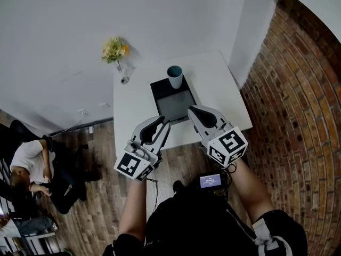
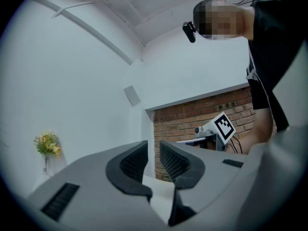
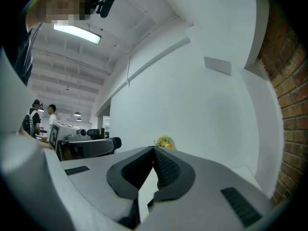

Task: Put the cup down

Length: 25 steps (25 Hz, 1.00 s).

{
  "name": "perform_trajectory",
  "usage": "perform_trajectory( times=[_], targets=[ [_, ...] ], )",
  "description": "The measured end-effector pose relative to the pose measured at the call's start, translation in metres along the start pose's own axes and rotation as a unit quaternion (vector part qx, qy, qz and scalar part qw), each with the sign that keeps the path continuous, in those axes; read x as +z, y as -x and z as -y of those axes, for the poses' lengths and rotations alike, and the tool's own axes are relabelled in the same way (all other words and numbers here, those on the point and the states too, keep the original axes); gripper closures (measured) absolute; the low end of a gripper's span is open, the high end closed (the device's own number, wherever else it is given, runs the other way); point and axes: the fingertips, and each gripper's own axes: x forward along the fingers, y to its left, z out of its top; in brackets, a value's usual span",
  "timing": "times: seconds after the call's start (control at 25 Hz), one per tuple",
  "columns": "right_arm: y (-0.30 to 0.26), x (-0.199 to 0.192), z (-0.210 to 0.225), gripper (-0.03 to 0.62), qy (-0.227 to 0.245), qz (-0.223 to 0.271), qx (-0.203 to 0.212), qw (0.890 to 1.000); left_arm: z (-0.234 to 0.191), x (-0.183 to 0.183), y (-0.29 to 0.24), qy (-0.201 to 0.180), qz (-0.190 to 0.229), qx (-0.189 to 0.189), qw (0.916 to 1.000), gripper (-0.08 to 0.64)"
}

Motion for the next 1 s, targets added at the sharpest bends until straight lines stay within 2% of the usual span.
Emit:
perform_trajectory(
  times=[1.0],
  targets=[
    [-0.0007,-0.0025,0.0086,0.581,0.0,-0.001,-0.013,1.0,-0.0027,-0.0051,-0.0041,0.004,-0.005,0.0,1.0,0.477]
  ],
)
